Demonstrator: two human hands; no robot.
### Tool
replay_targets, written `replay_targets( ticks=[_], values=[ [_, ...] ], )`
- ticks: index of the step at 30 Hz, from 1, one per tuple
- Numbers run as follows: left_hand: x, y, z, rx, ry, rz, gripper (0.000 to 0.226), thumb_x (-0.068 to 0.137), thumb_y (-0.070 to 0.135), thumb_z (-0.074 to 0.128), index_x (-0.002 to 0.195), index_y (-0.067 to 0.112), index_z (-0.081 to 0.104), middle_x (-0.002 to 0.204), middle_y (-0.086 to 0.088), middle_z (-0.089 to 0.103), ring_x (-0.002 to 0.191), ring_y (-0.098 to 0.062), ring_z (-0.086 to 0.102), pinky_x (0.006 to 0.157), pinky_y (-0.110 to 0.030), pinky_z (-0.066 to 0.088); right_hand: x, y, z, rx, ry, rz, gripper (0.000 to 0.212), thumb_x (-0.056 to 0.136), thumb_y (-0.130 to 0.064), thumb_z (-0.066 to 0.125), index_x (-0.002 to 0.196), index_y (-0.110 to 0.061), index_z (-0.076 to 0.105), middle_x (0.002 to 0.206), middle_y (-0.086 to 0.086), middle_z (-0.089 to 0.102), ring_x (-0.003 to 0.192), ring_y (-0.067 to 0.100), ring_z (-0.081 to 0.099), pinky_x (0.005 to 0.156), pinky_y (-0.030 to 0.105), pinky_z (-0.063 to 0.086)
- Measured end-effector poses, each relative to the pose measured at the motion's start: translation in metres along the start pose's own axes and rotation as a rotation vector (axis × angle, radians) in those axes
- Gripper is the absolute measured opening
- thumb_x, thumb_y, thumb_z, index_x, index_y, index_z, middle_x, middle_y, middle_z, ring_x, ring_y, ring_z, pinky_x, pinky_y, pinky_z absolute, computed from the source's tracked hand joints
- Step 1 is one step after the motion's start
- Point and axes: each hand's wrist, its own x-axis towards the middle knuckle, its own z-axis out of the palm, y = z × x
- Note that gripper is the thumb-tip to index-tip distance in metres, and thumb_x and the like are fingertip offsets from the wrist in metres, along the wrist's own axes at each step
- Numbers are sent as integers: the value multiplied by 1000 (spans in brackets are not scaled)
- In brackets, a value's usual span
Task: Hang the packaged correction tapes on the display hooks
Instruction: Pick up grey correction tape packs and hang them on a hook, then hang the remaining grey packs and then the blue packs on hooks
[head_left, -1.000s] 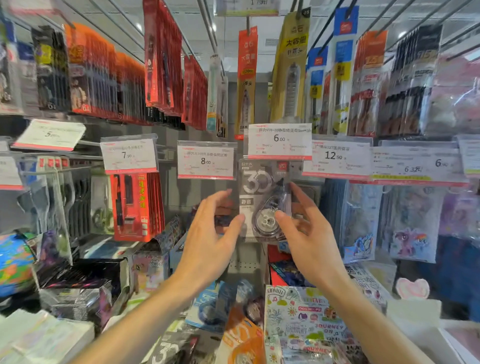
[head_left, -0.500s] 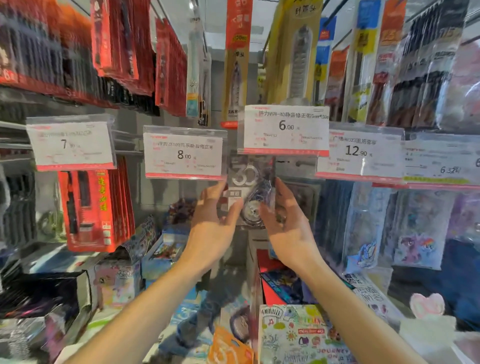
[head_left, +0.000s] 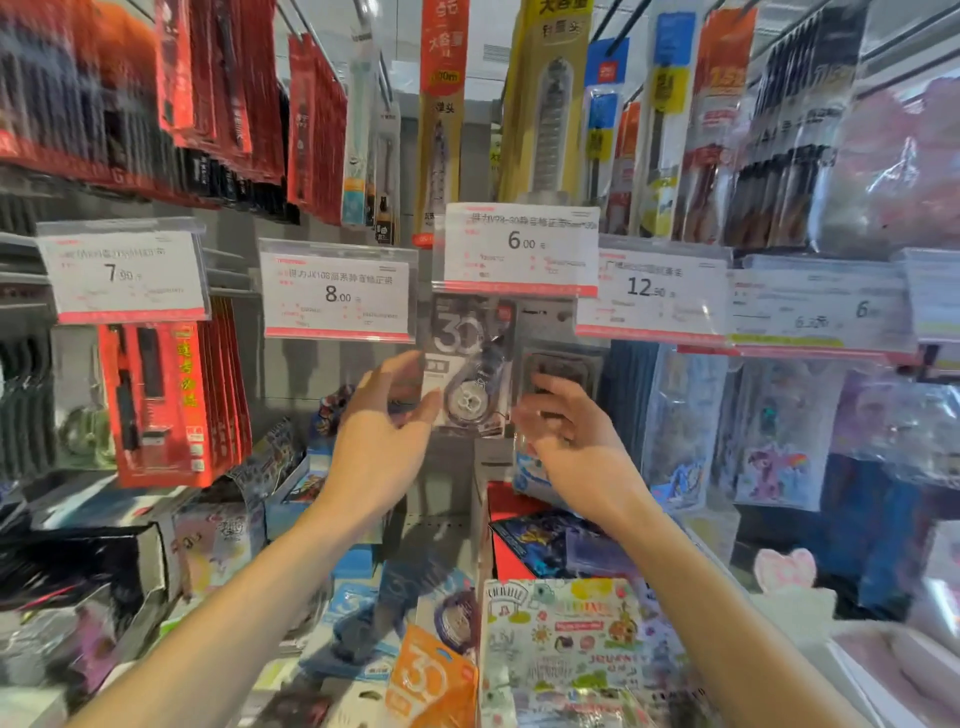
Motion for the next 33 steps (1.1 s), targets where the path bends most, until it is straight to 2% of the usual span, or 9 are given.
replay_targets(
  ticks=[3, 5, 7, 12, 16, 21, 23, 29, 33],
  values=[
    [-17, 18, -13, -26, 25, -5, 25, 99, 26, 66, 115, 43, 58, 119, 14, 67, 91, 22, 60, 76, -15, 56, -24, -13, -15, 75, 57, 38, 25, 102, -23, 62, 126, -29, 62, 110, -11, 75, 98, 12, 75, 81, 34, 63],
    [-33, 32, -20, -85, 42, -25, 22, 99, 22, 66, 109, 41, 60, 108, 15, 69, 90, 10, 65, 85, -33, 60, -41, -22, -24, 99, 68, 22, 20, 101, -31, 65, 120, -26, 66, 98, -6, 77, 80, 6, 76, 69, 27, 62],
    [-53, 45, -25, -126, 36, -36, 21, 98, 18, 67, 110, 34, 63, 101, 11, 72, 92, -4, 68, 85, -41, 61, -60, -28, -31, 128, 80, 1, 17, 100, -32, 65, 115, -23, 68, 88, 4, 77, 68, 4, 71, 62, 19, 58],
    [-104, 58, -42, -211, 50, -36, 22, 96, 9, 69, 115, 19, 66, 93, -3, 75, 82, -19, 72, 63, -19, 59, -107, -29, -34, 229, 63, -29, 9, 101, -27, 66, 107, -23, 71, 82, 9, 75, 59, 9, 66, 58, 20, 55],
    [-141, 52, -58, -229, 48, -53, 19, 96, 11, 69, 103, 29, 68, 94, -4, 77, 78, -14, 73, 65, -20, 58, -137, -25, -22, 286, 55, 7, 8, 100, -25, 67, 105, -23, 73, 77, 3, 76, 59, 7, 65, 55, 18, 52],
    [-169, 36, -85, -238, 61, -69, 15, 94, 13, 71, 100, 28, 70, 92, 2, 79, 77, -7, 73, 60, -15, 55, -164, -29, 0, 301, 36, 65, 7, 100, -22, 68, 103, -22, 74, 82, 15, 74, 61, 8, 67, 56, 17, 53],
    [-175, 27, -99, -246, 74, -90, 18, 95, 13, 70, 99, 31, 70, 93, 2, 79, 79, -7, 74, 62, -14, 55, -171, -35, 11, 270, 27, 74, 8, 100, -20, 67, 103, -21, 74, 80, 12, 76, 60, 7, 67, 56, 15, 52],
    [-175, -8, -158, -298, 62, -175, 13, 88, 29, 70, 102, 29, 70, 93, -3, 79, 85, -19, 76, 74, -33, 58, -181, -58, 63, 160, 21, 60, 10, 100, -18, 67, 108, -17, 72, 69, -3, 72, 63, 10, 66, 60, 17, 50],
    [-165, -30, -209, -342, 24, -187, 11, 91, 21, 71, 101, 25, 69, 87, 0, 79, 77, -14, 73, 66, -24, 58, -180, -75, 116, 143, 39, 91, 10, 100, -19, 66, 108, -18, 71, 71, 1, 74, 63, 17, 62, 57, 23, 52]
  ],
)
